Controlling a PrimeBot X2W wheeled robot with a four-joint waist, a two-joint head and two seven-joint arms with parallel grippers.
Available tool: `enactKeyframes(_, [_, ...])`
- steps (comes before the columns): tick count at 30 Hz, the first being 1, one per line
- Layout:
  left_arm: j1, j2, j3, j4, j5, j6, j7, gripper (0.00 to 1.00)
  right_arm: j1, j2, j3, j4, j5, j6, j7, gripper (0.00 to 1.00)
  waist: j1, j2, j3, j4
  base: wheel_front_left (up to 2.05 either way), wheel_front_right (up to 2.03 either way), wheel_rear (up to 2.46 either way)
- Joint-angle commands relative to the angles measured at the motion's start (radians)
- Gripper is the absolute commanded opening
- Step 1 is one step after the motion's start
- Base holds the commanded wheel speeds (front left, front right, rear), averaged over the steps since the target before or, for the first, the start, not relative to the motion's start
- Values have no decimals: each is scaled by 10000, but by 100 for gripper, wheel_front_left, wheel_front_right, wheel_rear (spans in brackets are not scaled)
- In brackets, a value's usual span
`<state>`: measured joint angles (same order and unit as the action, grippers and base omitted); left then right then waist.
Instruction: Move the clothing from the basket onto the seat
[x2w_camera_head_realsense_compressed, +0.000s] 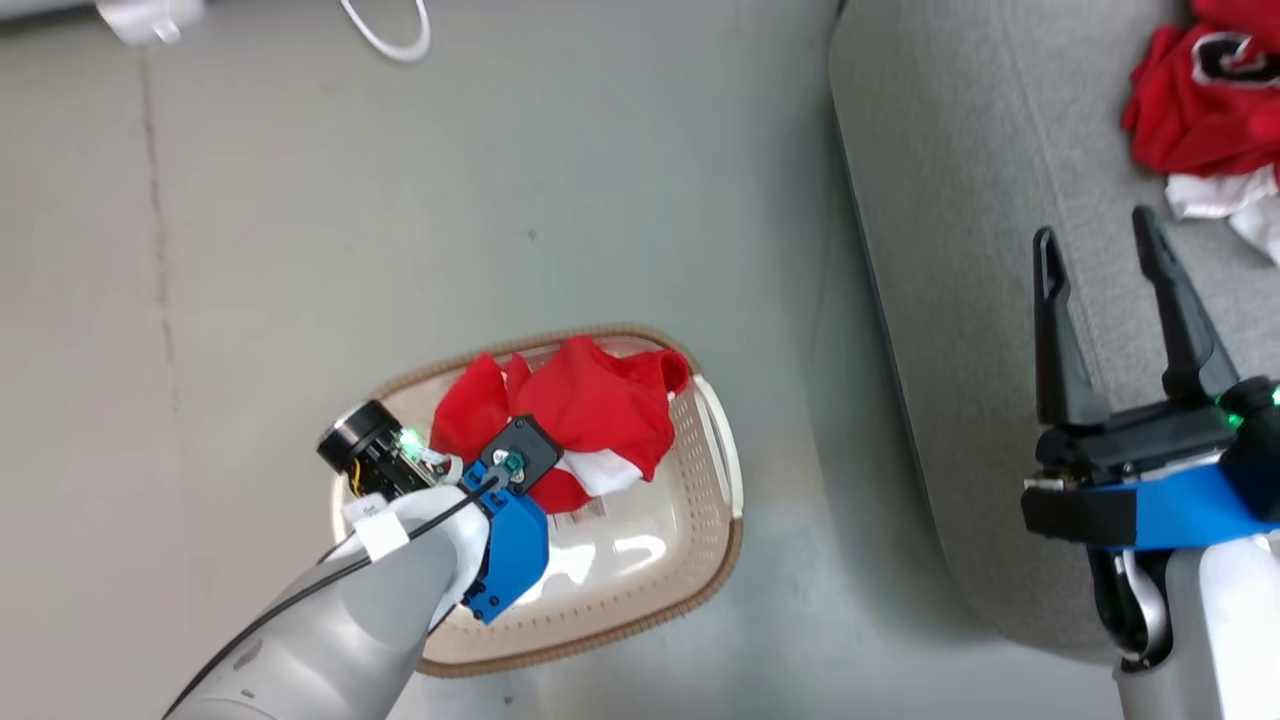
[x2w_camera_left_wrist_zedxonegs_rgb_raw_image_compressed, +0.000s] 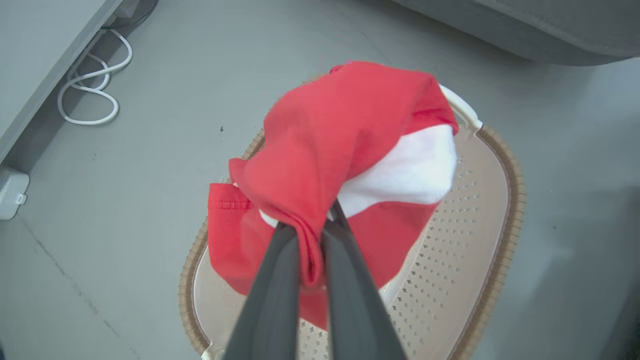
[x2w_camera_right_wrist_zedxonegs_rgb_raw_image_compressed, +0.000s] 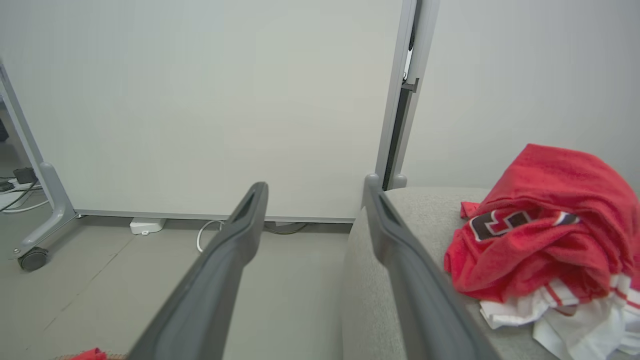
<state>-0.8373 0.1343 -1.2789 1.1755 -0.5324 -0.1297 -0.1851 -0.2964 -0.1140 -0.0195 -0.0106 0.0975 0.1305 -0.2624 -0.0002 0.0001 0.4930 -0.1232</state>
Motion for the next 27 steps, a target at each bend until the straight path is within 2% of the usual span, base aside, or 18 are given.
enactKeyframes(1, [184, -18, 5, -78, -180, -3, -212, 0, 261, -50, -4, 104, -59, 3, -38, 100, 2, -1, -825, 274, 0, 0, 0])
enactKeyframes(6, [426, -22, 83, -254, -696, -3, -583, 0, 676, -46, -35, 311, -57, 3, -38, 100, 2, -1, -1636, 475, 0, 0, 0])
enactKeyframes(12, [431, 123, 692, -639, -1392, -3, -793, 0, 1147, 26, -83, 511, -90, 5, -38, 100, 2, -1, -2454, 695, 0, 0, 0])
enactKeyframes(20, [519, 776, 2290, -2390, -1494, 259, -811, 0, 1593, 110, -112, 693, -88, 5, -38, 100, 2, -1, -3291, 895, 0, 0, 0])
enactKeyframes(27, [1152, 1068, 3650, -3973, -1208, 500, -812, 0, 1968, 215, -117, 777, -69, 5, -36, 100, 2, -1, -3898, 982, 0, 0, 0])
